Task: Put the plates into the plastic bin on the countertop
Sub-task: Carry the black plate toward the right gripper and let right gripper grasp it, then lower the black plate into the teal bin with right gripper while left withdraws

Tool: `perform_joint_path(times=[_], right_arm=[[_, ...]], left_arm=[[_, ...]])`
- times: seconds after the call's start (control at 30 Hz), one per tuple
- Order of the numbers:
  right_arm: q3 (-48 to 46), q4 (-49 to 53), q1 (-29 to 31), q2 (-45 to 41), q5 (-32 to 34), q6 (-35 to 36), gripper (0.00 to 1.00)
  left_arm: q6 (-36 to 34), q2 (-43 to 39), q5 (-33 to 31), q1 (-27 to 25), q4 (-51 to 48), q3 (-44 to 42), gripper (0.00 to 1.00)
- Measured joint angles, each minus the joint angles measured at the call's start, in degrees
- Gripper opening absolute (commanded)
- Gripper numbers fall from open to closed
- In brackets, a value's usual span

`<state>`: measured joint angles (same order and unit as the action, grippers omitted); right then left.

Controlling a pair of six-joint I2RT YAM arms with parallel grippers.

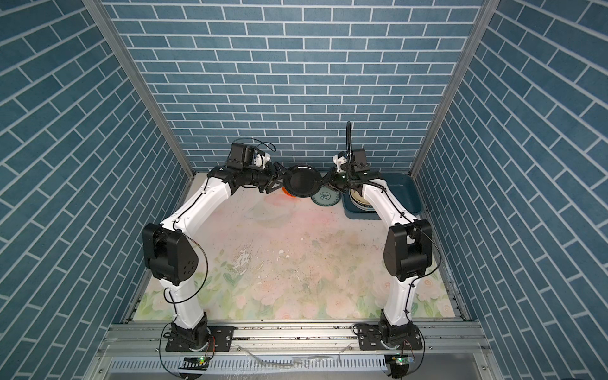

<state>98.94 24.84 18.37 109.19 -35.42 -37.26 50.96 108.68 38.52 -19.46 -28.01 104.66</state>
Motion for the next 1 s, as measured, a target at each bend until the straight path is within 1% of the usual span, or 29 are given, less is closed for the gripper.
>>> perform_joint_path(times=[0.13,0.23,0.43,0.57,0.7,1.0], right_arm=[[0.0,0.0,-0.5,0.2,0.6,-0.1,0.0],[0.0,-0.1,-1.3,0.2,0.8,-0.8,0.0],[-0.5,-0.5,-5.7,0.2,2.2,-1.5,0.0],[-2.5,-0.7,-9.0,-0.2,3.7,-1.5,0.0],[-4.3,-0.4,-12.0,-0.7,5.0,-1.5,0.0],[-4.4,-0.3,-16.4,-1.4,7.5,-1.5,0.0]], left_arm=[[-0.6,-1.9,-0.9,0.6,0.0,-0.9,0.79],[-0.9,-4.1,-1.5,1.5,0.1,-2.2,0.81],[-1.4,-7.2,-2.2,2.5,1.0,-4.2,0.88],[-1.9,-7.3,-1.7,2.6,2.6,-4.4,0.99],[-1.8,-7.3,-0.7,2.6,4.7,-4.4,1.0],[-2.0,-7.6,0.7,2.6,9.0,-4.4,1.0]])
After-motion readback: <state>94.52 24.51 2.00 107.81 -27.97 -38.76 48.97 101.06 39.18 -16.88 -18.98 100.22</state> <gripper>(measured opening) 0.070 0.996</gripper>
